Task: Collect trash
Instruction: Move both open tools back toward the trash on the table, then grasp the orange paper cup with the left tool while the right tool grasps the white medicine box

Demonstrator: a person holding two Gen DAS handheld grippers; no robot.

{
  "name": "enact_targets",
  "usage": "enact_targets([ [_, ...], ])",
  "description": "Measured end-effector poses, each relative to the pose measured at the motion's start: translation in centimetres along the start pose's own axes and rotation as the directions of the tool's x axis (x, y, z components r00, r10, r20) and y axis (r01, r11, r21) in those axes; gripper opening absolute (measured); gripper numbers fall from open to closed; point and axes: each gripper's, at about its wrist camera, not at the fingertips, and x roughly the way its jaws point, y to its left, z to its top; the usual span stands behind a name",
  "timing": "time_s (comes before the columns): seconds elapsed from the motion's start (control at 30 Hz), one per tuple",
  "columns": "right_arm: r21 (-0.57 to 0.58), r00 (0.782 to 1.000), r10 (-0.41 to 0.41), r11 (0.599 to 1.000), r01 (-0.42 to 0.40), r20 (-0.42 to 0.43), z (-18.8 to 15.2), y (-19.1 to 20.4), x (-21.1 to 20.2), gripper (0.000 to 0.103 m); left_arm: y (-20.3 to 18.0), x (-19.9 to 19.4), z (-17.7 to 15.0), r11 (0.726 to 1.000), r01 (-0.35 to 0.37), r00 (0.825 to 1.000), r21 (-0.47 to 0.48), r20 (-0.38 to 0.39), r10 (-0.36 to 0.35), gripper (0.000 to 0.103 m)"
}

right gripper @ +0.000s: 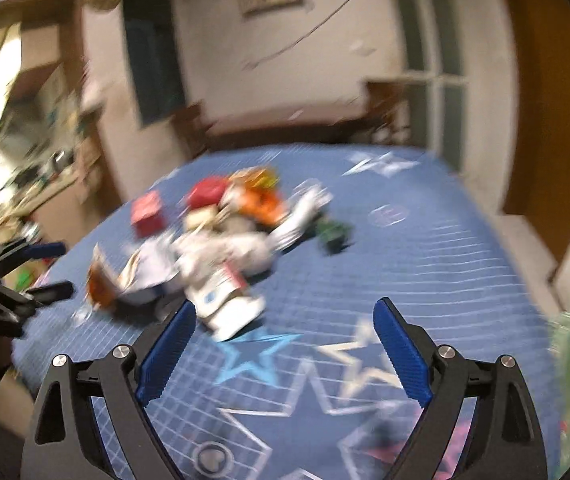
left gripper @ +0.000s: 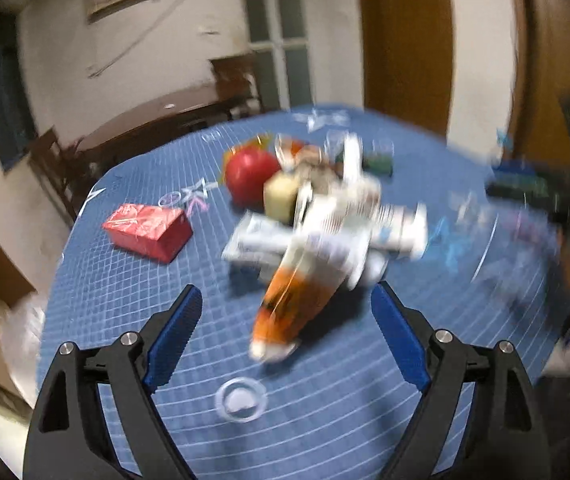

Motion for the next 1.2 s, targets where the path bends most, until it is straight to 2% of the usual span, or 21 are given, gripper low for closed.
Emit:
enact_targets([
  [0.07,-0.062,0.998,0.025,0.998,-0.029,-0.062,0.4,0.6,2.4,0.09,0.0,1.4,-0.5,0.998,0.033,0.999,0.048,-0.037,-0.031,0.083],
  [0.17,-0.154,0.982,0.08,0.982,-0.107,-0.171,1.4,1.6,5.6,0.09,0.1,3.2,-0.2,0.992,0.108,0.992,0.062,-0.067,-0.104,0.083],
  [0.23,-0.202,0.966,0.109,0.967,-0.158,-0.235,1.5,2.3,7.2,0.092,0.0,4.9,0.0,0.994,0.086,0.992,0.065,-0.1,-0.079,0.083],
  [0.3,-0.256,0.952,0.109,0.949,-0.185,-0.285,1.8,2.9,8.8,0.092,0.2,6.3,0.2,0.995,0.087,0.988,0.054,-0.131,-0.08,0.078],
  [0.37,-0.285,0.946,0.095,0.94,-0.188,-0.309,2.1,3.4,10.4,0.092,0.6,7.2,0.2,0.995,0.085,0.986,0.044,-0.147,-0.077,0.068],
  [0.47,-0.313,0.922,0.104,0.921,-0.231,-0.373,2.1,4.3,12.5,0.089,1.1,7.9,0.1,0.995,0.101,0.982,0.013,-0.162,-0.098,0.06],
  [0.53,-0.339,0.91,0.105,0.906,-0.254,-0.402,2.1,5.1,13.4,0.08,1.2,8.2,0.0,0.995,0.105,0.981,-0.002,-0.165,-0.103,0.056],
  [0.67,-0.355,0.9,0.113,0.892,-0.279,-0.421,3.0,5.9,15.0,0.073,1.3,8.4,-0.2,0.992,0.127,0.978,-0.008,-0.164,-0.126,0.044],
  [0.77,-0.354,0.895,0.123,0.889,-0.292,-0.429,3.5,5.9,15.4,0.066,1.2,8.7,-0.2,0.99,0.138,0.978,-0.011,-0.16,-0.138,0.041],
  [0.8,-0.347,0.897,0.126,0.892,-0.289,-0.424,3.6,5.9,15.4,0.057,1.1,8.7,-0.2,0.99,0.139,0.977,-0.014,-0.16,-0.139,0.041],
  [0.83,-0.339,0.898,0.129,0.896,-0.287,-0.421,3.6,6.1,15.5,0.053,1.1,8.8,-0.2,0.99,0.138,0.978,-0.018,-0.157,-0.139,0.041],
  [1.0,-0.311,0.905,0.122,0.914,-0.262,-0.407,2.6,6.1,13.9,0.05,0.9,6.9,-0.6,0.991,0.128,0.984,-0.034,-0.122,-0.131,0.04],
  [1.2,-0.271,0.919,0.126,0.933,-0.238,-0.374,-0.3,5.2,8.9,0.049,0.3,3.4,-2.8,0.993,0.099,0.989,-0.069,-0.105,-0.106,0.04],
])
